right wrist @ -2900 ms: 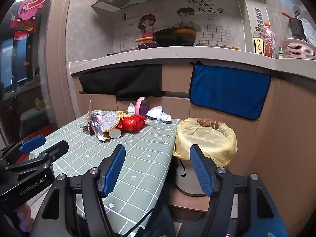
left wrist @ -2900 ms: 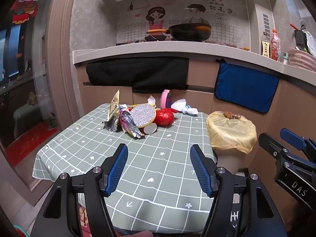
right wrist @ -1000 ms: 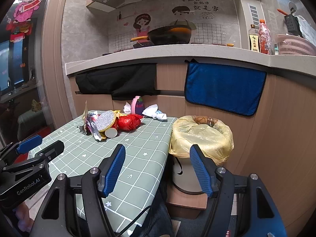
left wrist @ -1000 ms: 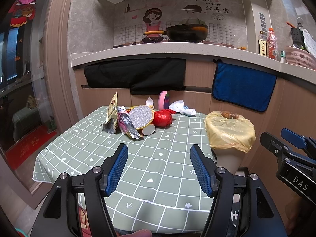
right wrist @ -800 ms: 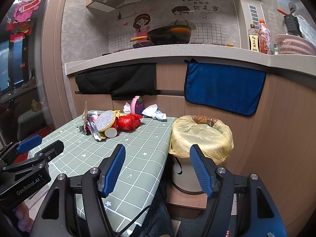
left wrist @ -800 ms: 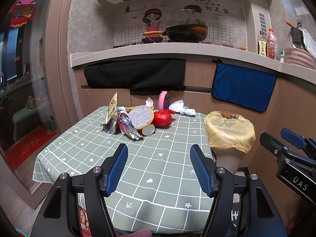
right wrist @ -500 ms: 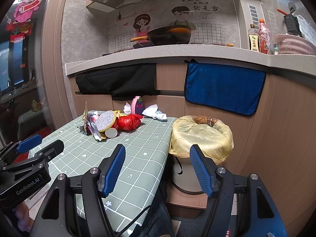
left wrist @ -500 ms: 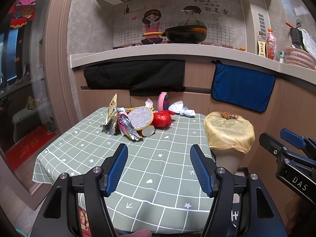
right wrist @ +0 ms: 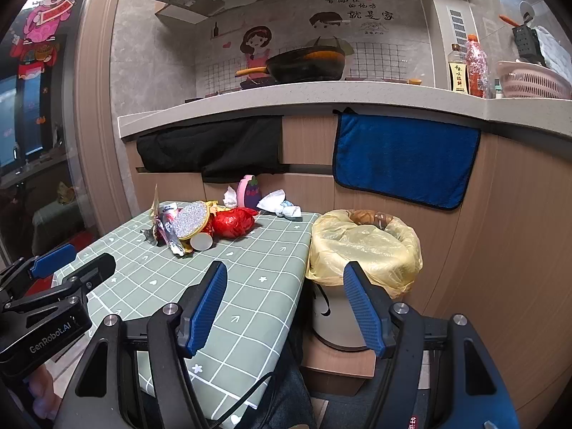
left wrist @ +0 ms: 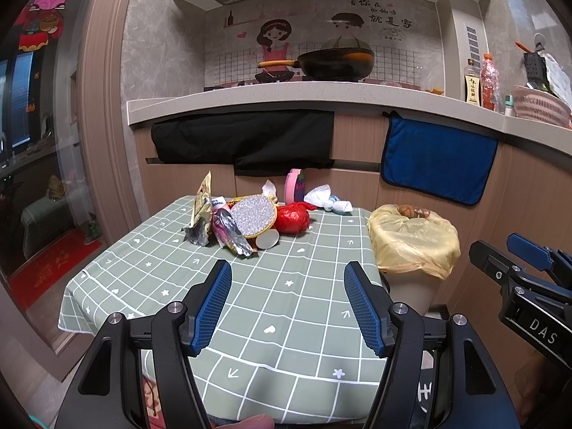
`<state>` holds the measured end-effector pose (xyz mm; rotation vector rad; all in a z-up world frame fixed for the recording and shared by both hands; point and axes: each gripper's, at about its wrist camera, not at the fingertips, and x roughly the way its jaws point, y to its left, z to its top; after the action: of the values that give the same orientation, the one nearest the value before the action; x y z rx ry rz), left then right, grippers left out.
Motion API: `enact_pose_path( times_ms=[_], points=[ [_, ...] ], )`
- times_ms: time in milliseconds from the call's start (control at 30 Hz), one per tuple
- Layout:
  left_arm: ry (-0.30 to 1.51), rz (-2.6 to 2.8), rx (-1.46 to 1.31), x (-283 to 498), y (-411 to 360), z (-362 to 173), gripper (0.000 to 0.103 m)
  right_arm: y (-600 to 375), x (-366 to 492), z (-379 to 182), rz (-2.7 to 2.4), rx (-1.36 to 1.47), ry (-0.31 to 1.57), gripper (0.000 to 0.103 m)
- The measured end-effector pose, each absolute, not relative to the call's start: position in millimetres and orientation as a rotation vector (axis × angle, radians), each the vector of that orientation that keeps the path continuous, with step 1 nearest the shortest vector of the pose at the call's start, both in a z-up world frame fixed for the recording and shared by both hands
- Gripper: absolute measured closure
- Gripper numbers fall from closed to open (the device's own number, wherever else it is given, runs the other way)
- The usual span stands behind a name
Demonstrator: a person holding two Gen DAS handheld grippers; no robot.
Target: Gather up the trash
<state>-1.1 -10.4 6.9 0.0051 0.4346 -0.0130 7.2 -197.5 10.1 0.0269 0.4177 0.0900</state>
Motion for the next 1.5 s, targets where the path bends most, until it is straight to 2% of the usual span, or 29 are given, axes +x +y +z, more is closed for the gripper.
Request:
enact_pose_path(
  times_ms=[467, 667, 933, 1233, 1500],
  points=[
    [0.419, -0.022, -0.004, 11, 1, 14, 0.037, -196, 21, 10, 0.112, 0.034, 0.44, 0.038],
    [0.394, 0.017, 0.027, 55, 35, 24, 0.038, -197, 76, 21, 0.167, 0.058, 0.461, 0.038],
    [0.477, 0.051, -0.104, 131, 92, 10, 0.042, -181, 175, 26, 0.2, 0.069, 0.453, 0.038],
    [0.555, 0.061, -0.209, 204, 135, -19, 0.046, -146, 250, -8, 0.239, 0.03, 0.56, 0.038],
    [0.536, 0.08, -0.264, 266, 153, -30, 0.047, -133, 283, -37, 0.25, 0.016, 0.657, 0.038]
  ],
)
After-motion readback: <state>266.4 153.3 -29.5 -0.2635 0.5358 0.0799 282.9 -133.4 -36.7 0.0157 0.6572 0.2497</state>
